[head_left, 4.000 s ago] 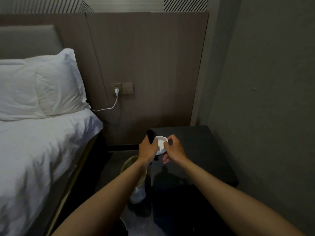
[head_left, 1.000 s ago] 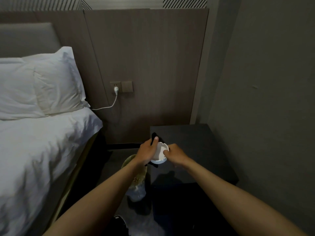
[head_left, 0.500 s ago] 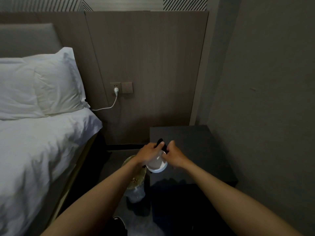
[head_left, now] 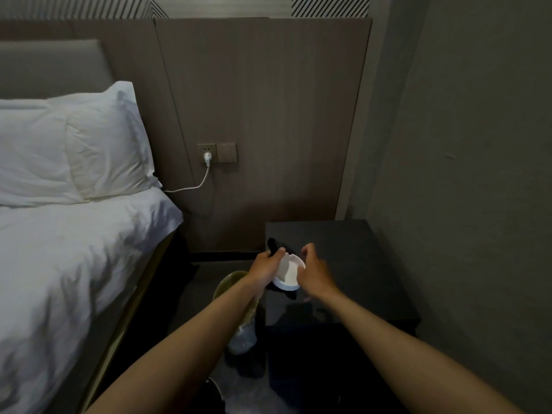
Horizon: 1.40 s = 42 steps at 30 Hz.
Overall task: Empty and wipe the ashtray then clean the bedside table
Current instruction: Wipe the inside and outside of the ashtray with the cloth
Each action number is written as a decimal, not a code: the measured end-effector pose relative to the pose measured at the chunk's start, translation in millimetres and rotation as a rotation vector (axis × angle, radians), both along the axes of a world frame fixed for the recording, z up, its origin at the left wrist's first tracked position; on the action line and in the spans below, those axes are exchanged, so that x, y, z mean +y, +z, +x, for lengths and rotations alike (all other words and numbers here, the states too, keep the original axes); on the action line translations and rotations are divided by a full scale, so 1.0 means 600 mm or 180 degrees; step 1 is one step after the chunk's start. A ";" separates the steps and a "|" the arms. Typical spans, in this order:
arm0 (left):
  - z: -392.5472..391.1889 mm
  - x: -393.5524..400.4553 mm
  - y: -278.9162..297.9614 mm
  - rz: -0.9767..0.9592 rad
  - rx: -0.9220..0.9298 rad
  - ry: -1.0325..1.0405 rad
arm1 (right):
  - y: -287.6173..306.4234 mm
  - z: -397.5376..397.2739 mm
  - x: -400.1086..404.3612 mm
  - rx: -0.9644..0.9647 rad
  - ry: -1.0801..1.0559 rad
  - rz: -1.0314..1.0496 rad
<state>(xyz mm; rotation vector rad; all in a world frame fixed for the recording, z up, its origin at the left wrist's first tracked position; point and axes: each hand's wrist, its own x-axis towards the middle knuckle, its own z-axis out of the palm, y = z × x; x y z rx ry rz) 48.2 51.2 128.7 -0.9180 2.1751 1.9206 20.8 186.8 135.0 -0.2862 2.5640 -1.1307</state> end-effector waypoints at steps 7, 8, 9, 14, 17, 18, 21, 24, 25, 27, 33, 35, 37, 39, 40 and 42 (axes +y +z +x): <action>0.003 0.022 -0.016 0.0419 0.0221 0.0642 | 0.005 0.002 -0.008 -0.0625 -0.0041 -0.0068; 0.005 0.021 -0.015 0.0389 0.0217 0.0636 | 0.006 -0.002 -0.010 -0.0727 0.0014 -0.0045; 0.005 0.019 -0.016 0.0384 0.0193 0.0624 | 0.008 -0.006 -0.012 -0.0740 0.0080 0.0022; 0.001 0.006 -0.017 0.0317 0.0115 0.0519 | 0.007 -0.023 -0.017 -0.0283 0.0420 0.0447; 0.000 0.000 -0.006 0.0293 0.0009 0.0452 | 0.013 -0.026 -0.013 -0.0056 0.0589 0.0372; 0.001 -0.001 -0.002 0.0298 -0.0002 0.0430 | 0.013 -0.028 -0.013 -0.0009 0.0623 0.0377; 0.004 -0.002 0.012 0.0258 0.0015 0.0319 | 0.014 -0.027 -0.013 0.0108 0.0663 0.0406; 0.005 0.005 0.021 0.0094 0.0104 0.0211 | 0.012 -0.027 -0.012 0.0206 0.0610 0.0342; 0.005 0.007 0.022 0.0054 0.0184 0.0175 | 0.014 -0.027 -0.012 0.0172 0.0525 0.0230; 0.003 0.011 0.019 0.0015 0.0409 0.0086 | 0.015 -0.027 -0.015 -0.0050 0.0259 -0.0036; 0.015 0.022 0.012 0.0371 0.0651 0.0074 | 0.014 -0.021 -0.007 -0.1370 -0.0459 -0.1172; 0.020 0.026 0.013 0.0470 0.0714 0.0128 | 0.017 -0.017 -0.001 -0.1889 -0.0697 -0.1672; 0.030 0.029 0.023 0.0323 0.0834 0.0035 | 0.016 -0.015 0.002 -0.2295 -0.0885 -0.2078; 0.040 0.030 0.026 0.0140 0.1026 -0.0086 | 0.015 -0.012 0.005 -0.2598 -0.1015 -0.2392; 0.042 0.030 0.024 0.0092 0.1121 -0.0090 | 0.014 -0.012 0.006 -0.2713 -0.1081 -0.2564; 0.045 0.029 0.022 -0.0072 0.1285 -0.0083 | 0.015 -0.008 0.006 -0.2922 -0.1230 -0.2919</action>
